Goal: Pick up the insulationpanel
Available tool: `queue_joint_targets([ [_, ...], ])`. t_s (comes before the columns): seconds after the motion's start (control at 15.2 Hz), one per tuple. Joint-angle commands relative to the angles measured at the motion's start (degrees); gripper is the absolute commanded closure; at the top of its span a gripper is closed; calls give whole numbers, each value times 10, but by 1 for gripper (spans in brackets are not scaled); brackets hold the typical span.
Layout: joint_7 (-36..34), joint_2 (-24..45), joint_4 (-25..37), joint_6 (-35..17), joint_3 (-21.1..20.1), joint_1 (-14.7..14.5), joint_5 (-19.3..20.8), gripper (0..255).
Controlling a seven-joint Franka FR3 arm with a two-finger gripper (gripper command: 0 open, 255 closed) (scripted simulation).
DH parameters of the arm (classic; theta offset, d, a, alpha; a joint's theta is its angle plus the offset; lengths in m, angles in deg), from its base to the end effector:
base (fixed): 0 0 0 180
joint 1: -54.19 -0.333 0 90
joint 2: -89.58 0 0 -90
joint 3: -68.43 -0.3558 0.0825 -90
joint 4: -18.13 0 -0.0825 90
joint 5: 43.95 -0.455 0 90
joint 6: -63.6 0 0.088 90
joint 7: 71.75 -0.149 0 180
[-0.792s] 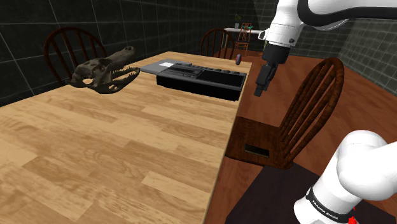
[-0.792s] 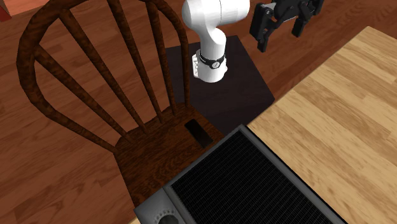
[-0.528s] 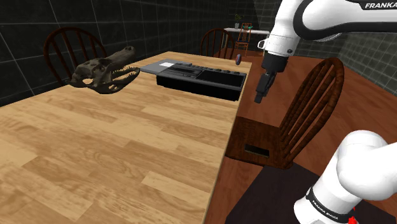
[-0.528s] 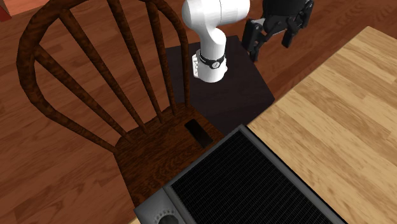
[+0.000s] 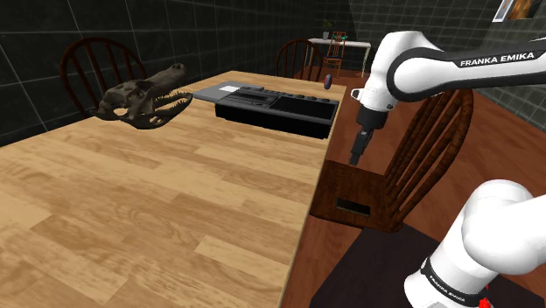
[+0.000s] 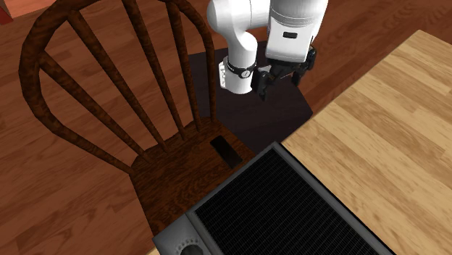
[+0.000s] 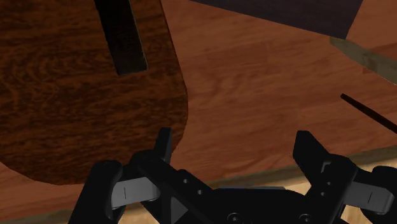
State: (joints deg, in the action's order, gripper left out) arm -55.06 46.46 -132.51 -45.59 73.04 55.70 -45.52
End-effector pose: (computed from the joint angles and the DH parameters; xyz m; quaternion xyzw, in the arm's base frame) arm 0.3667 -0.0343 0.4439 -0.9943 -0.0981 -0.0210 0.0372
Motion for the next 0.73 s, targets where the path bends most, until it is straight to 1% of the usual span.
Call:
queue_joint_targets([
  [0.0, 19, 11, -29, -38, 12, 7, 12, 0],
  [0.33, 60, 57, -86, -137, 42, 25, 42, 0],
  [0.66, 102, 136, -122, -249, 76, 44, 70, 0],
])
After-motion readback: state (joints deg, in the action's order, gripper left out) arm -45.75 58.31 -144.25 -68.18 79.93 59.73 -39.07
